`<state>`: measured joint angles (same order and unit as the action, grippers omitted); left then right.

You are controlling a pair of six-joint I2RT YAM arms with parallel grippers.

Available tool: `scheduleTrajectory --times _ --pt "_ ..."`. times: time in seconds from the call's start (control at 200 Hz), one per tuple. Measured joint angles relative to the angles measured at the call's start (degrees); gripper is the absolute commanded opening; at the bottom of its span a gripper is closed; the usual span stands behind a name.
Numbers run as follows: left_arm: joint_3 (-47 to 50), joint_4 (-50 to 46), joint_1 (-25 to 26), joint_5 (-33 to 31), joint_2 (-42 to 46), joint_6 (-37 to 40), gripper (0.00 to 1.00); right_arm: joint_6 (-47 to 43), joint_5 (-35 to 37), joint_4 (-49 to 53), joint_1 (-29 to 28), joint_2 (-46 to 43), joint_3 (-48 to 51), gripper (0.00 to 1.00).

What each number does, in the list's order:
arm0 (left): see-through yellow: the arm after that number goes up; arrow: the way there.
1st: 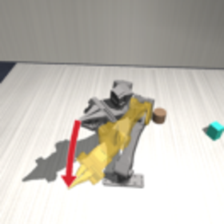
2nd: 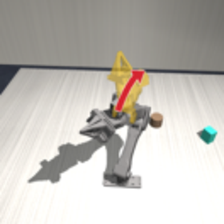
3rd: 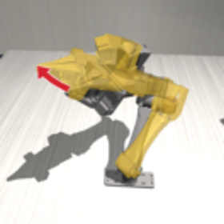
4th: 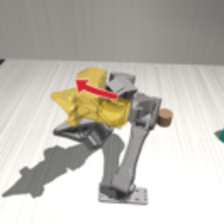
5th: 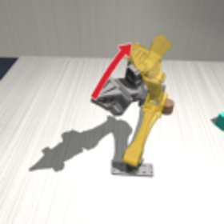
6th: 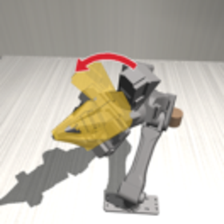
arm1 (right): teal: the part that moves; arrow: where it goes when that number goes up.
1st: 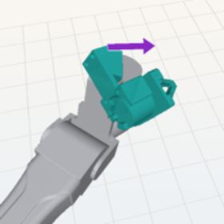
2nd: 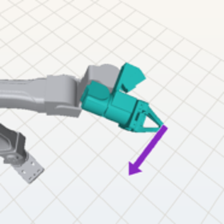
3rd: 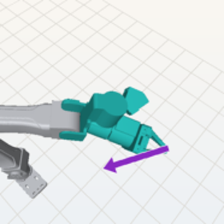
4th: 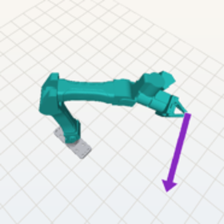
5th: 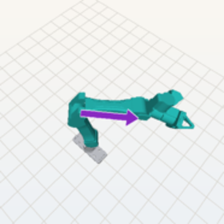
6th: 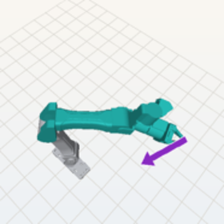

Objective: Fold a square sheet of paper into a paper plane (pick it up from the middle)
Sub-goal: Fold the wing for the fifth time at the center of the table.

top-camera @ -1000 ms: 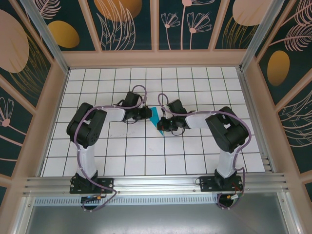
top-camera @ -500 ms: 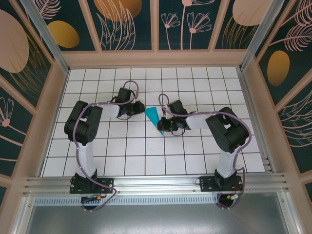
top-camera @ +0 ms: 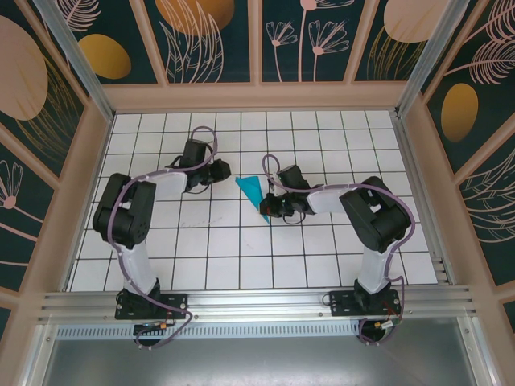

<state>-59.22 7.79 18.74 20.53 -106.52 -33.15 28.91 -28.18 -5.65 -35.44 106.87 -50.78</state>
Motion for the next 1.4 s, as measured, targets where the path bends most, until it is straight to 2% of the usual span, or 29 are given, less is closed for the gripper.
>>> scheduleTrajectory --times 0.14,0.3,0.415,0.595,0.741,0.881,1.006,1.401 --pt "4.2 4.6 3.5 4.3 2.5 -2.8 0.17 0.0 0.0 -0.1 0.0 0.0 0.1 0.0" --pt "5.5 6.7 9.7 8.2 0.9 -5.3 0.13 0.0 0.0 -0.3 0.0 0.0 0.2 0.0" --pt "5.5 8.7 11.5 10.4 -1.1 -6.7 0.12 0.2 0.0 -0.5 0.0 0.0 0.3 0.0" --pt "5.4 8.9 11.5 10.6 -4.1 -7.0 0.13 0.2 0.0 -0.5 0.0 0.0 0.3 0.0" --pt "3.0 5.4 11.5 9.2 -6.3 -6.1 0.13 0.2 0.0 -0.5 0.0 0.0 0.3 0.0" --pt "0.5 2.3 11.3 4.6 -6.7 -4.1 0.13 0.2 0.1 -0.4 0.0 0.0 0.3 0.0" --pt "-0.6 0.5 10.0 2.5 -6.8 -2.9 0.14 0.2 0.1 -0.5 0.0 0.0 0.5 0.0" --pt "-5.8 -2.4 4.1 1.9 -10.0 -1.2 0.14 0.2 0.2 -2.0 0.0 0.0 1.4 0.0"
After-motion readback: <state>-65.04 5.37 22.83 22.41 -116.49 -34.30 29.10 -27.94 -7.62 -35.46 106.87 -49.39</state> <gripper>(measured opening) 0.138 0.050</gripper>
